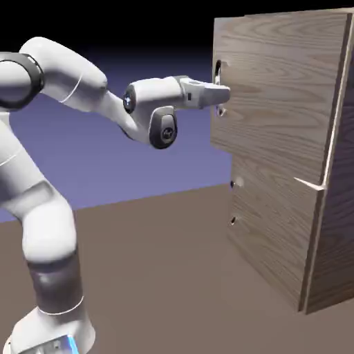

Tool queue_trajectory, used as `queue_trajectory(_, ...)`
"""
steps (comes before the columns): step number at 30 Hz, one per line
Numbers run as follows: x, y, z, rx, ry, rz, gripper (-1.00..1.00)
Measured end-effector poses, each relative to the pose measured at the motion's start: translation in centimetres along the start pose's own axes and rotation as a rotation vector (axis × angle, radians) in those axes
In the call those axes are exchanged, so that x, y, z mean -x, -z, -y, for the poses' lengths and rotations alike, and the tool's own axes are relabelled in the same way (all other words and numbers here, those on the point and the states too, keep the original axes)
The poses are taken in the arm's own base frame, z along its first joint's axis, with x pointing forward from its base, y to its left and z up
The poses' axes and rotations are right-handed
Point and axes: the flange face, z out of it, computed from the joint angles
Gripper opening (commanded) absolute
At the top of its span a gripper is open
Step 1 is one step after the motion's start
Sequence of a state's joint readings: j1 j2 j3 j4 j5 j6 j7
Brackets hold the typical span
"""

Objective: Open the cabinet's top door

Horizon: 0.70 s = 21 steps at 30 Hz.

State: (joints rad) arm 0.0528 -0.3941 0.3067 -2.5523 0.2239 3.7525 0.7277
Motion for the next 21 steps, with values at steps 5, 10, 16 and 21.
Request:
queue_trajectory(5,-0.1,1.0,-0.4,-0.012,0.012,0.024,-1.00)
queue_trajectory(10,-0.5,2.1,-0.7,-0.036,0.009,0.048,-1.00)
queue_trajectory(16,-1.4,4.4,-1.6,-0.085,0.010,0.099,-1.00)
queue_trajectory(21,-1.6,4.9,-1.9,-0.103,0.004,0.111,-1.00)
